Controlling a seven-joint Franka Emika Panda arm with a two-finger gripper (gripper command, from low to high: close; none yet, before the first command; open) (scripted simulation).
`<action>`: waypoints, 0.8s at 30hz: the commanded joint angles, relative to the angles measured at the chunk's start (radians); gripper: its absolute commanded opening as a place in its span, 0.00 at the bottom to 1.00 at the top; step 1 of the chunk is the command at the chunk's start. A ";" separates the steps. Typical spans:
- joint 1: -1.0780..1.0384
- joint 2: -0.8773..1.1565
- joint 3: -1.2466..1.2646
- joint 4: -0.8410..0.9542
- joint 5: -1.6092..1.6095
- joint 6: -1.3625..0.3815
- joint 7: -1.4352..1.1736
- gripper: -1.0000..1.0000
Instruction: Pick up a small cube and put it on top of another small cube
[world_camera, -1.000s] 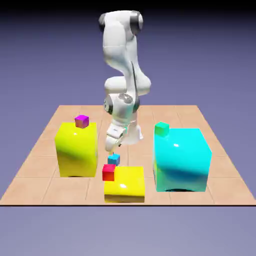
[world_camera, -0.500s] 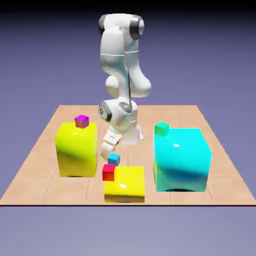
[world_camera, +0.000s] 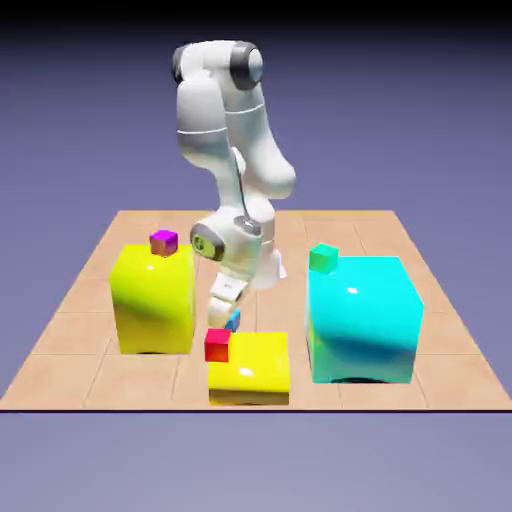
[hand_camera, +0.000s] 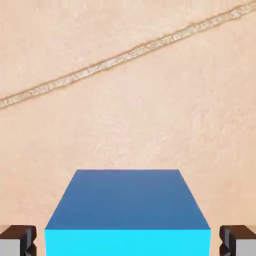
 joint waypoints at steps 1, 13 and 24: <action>0.036 -0.015 -0.031 -0.006 0.024 -0.004 -0.019 0.00; 0.471 -0.200 -0.408 -0.080 0.305 -0.049 -0.248 0.00; 0.869 -0.368 -0.754 -0.148 0.562 -0.091 -0.458 0.00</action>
